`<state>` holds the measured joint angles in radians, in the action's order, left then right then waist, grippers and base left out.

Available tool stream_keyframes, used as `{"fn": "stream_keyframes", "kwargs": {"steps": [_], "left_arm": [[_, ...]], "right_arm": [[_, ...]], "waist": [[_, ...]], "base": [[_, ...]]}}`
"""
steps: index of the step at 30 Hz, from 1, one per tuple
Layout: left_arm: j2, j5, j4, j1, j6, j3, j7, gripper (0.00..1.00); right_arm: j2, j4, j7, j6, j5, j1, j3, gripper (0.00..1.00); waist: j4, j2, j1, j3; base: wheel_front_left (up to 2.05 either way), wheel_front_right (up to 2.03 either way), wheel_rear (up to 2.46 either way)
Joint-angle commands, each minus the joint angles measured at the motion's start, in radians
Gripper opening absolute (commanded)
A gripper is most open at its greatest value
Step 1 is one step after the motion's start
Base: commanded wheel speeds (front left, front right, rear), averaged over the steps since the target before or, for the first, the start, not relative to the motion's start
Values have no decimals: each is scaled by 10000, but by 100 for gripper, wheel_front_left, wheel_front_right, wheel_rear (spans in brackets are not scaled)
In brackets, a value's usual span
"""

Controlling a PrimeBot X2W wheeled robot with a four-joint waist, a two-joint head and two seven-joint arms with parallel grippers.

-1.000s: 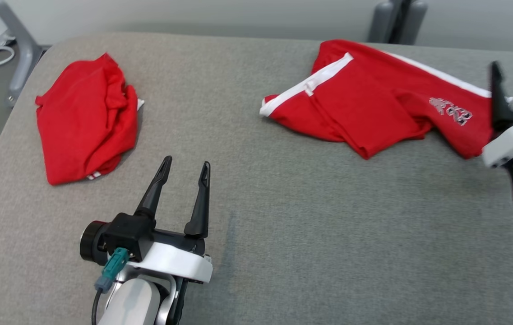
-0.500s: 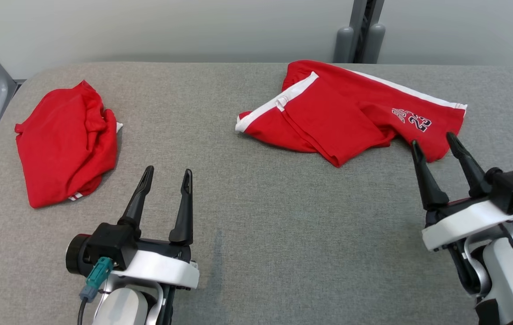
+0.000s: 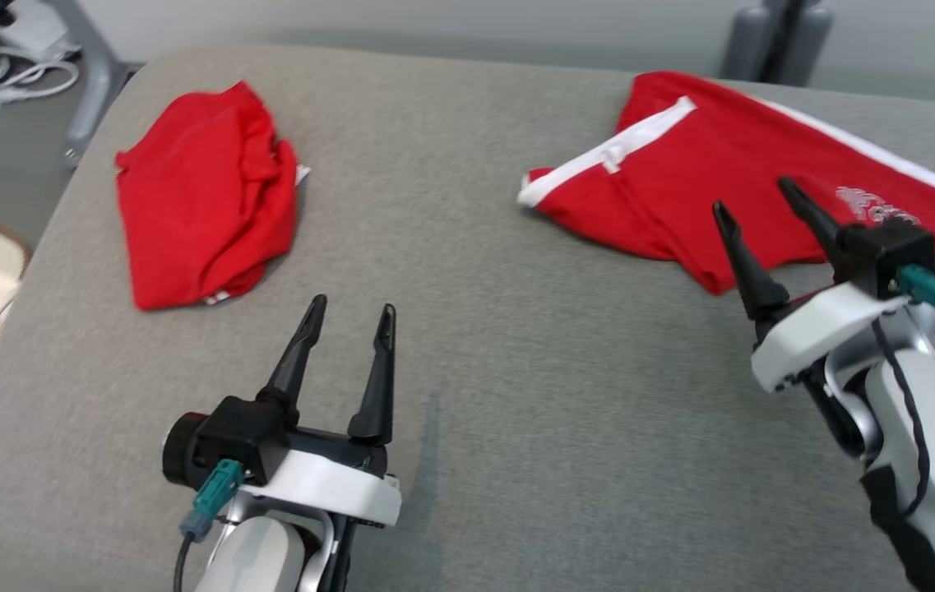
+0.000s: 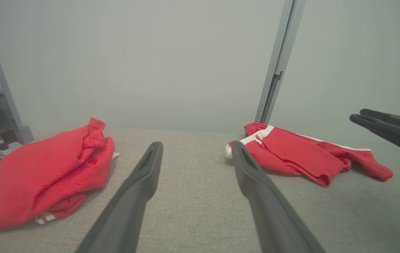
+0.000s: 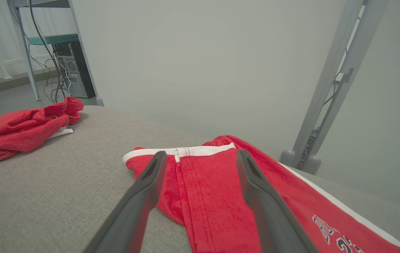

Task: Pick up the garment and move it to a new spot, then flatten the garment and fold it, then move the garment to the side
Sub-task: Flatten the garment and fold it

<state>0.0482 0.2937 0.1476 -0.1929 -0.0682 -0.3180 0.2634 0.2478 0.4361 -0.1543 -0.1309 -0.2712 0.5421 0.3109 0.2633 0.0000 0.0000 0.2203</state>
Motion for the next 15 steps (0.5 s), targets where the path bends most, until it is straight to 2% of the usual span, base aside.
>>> {"fn": "stream_keyframes", "kwargs": {"steps": [1,10,15], "left_arm": [[37,98,-37,-215,-91,-110,22,100],[34,921,-251,-563,-428,-1075,22,100],[32,1094,-306,-722,-572,-1365,22,100]], "right_arm": [[123,220,157,3,49,374,106,100],[709,2204,723,3,281,2261,535,100],[881,3336,650,3,456,2993,652,100]], "waist": [[607,0,0,497],[2043,0,0,1484],[2495,0,0,1743]], "base": [[0,0,0],[0,0,0],[0,0,0]]}}
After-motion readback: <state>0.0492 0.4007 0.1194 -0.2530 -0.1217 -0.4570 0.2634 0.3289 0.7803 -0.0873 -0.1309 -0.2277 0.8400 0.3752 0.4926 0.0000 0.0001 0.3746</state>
